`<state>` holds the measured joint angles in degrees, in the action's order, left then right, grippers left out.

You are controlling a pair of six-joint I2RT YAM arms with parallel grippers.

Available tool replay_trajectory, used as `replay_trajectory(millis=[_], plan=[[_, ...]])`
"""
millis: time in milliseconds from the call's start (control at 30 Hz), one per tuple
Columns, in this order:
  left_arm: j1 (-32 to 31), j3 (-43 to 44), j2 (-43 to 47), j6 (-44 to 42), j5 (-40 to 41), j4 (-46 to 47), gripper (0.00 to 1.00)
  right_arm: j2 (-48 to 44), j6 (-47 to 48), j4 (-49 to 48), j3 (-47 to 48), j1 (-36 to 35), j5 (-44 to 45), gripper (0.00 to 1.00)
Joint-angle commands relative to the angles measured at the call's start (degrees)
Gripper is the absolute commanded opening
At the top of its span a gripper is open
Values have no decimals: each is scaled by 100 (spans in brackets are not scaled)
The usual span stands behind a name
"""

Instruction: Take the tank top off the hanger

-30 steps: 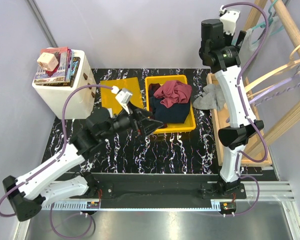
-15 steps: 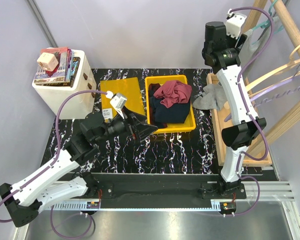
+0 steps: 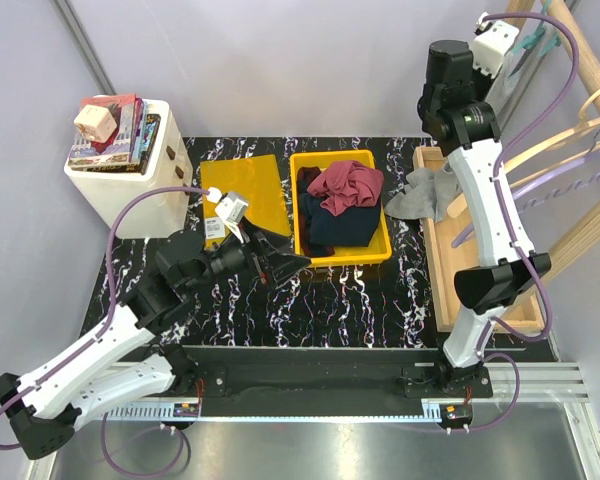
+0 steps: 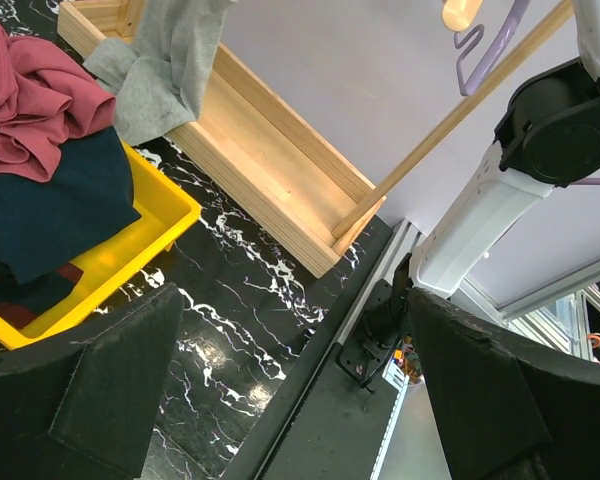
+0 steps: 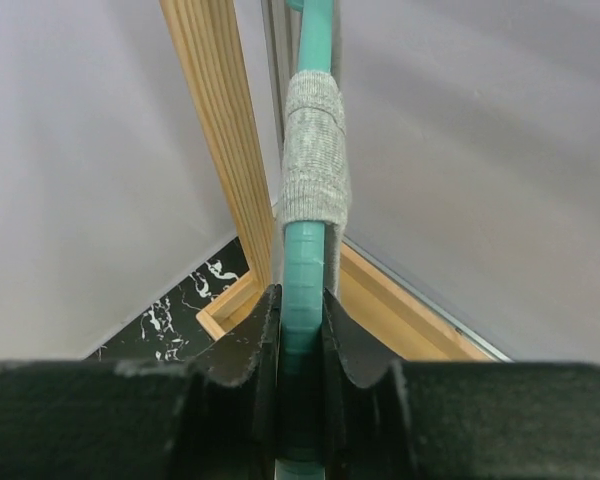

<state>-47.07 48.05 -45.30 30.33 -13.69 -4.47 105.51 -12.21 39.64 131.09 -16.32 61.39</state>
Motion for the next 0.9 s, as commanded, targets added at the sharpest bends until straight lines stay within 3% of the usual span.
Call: replay_trajectory(millis=[0,267,467,600,867], plan=[[-4,-86,188,61,33,175,99,-426,104,-334,-92,-30,137,0],[-4,-173,451,140,51,87,99,-1418,184,-448,-994,-117,-1171,0],[-4,-208,557,149,121,34,99,-2438,96,-501,-2130,-302,-2647,0],[-4,-226,584,175,139,34,99,-3045,26,-536,-2833,-293,-4349,0],[-4,-200,680,184,165,-71,99,-4398,-18,-440,-3784,-311,-6126,0]])
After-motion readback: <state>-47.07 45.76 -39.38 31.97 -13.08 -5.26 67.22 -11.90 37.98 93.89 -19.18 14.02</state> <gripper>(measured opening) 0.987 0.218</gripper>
